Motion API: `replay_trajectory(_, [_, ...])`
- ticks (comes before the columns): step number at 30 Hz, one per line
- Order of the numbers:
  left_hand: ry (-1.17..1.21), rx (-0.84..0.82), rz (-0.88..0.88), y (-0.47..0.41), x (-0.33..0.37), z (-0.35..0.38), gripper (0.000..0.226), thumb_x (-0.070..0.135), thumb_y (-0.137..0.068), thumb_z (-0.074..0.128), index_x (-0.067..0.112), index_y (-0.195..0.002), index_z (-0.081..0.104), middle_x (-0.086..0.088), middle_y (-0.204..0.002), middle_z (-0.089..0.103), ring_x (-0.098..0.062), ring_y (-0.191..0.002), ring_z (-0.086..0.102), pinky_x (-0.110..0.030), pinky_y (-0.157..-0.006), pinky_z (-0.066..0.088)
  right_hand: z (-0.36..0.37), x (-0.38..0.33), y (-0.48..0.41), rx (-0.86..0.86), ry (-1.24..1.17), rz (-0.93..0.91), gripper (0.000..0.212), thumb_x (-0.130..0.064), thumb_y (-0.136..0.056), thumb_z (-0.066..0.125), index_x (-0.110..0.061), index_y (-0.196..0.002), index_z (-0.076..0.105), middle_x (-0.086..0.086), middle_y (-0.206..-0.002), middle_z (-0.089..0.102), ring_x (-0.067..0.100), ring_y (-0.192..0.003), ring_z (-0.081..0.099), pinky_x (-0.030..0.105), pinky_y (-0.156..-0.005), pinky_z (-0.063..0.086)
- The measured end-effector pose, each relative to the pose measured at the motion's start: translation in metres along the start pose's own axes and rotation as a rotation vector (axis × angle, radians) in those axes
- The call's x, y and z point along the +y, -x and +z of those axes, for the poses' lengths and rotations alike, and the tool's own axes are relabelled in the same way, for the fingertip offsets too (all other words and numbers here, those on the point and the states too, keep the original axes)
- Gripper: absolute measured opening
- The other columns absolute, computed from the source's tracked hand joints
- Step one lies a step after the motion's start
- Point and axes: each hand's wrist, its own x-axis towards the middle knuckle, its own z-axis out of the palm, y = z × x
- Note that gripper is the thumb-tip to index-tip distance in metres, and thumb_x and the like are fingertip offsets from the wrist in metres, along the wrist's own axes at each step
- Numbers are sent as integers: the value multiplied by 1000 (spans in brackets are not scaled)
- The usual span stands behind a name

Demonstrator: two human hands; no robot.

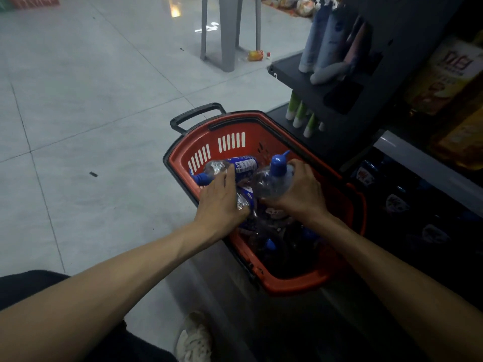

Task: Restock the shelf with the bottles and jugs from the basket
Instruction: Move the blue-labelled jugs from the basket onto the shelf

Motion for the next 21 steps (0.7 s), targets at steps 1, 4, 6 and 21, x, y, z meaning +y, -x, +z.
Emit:
replay_trajectory(1, [67,-55,-11,-4,3,-1,105,44,-77,78,16,-161,21,-13,-151,46,-33,-131,53,-51,-106,47,-9,-7,0,24,-34,5,92,-59,-50,93,-22,-122,49,-2,-117,53,15,-99,58,27,-78,44])
replay_trajectory(4, [369,-177,15,-14,14,-4,105,56,-62,87,33,-150,34,6,-139,57,-13,-126,58,-45,-109,48,-45,-31,2,88,-101,-32,102,-61,-44,94,-23,-127,51,-3,-122,56,11,-105,57,28,-85,50])
replay_trajectory(6, [504,-248,49,-19,29,-11,86,43,-65,92,31,-135,44,17,-122,60,4,-111,58,-33,-106,49,-73,-48,6,108,-135,-80,104,-57,-44,96,-23,-131,50,-3,-126,57,10,-109,57,30,-92,53])
replay_trajectory(21, [1035,-148,156,17,191,-65,65,20,-52,100,33,-105,65,8,-97,76,6,-86,72,-11,-67,56,-261,-39,67,48,-287,-187,106,-47,-55,95,-20,-145,48,-9,-144,52,2,-128,55,27,-102,52])
